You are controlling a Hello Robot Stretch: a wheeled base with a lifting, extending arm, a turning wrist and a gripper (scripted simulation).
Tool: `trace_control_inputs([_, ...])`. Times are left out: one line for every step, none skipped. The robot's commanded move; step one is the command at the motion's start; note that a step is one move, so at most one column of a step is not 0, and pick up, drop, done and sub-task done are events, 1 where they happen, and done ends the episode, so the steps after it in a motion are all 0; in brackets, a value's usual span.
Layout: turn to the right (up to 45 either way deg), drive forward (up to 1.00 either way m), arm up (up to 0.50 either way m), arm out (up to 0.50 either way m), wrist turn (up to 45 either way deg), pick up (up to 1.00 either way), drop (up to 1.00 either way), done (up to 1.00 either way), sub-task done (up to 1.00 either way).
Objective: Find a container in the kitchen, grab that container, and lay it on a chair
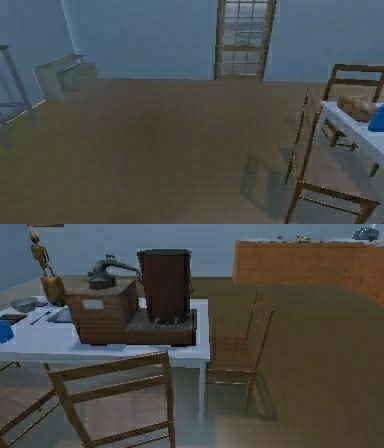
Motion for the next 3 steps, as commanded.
trace_control_inputs([-12.0, 0.0, 0.0, 0.0, 0.0, 0.0, 0.0, 0.0, 0.0])
trace_control_inputs([0.0, 0.1, 0.0, 0.0, 0.0, 0.0, 0.0, 0.0, 0.0])
trace_control_inputs([12.0, 0.0, 0.0, 0.0, 0.0, 0.0, 0.0, 0.0, 0.0])
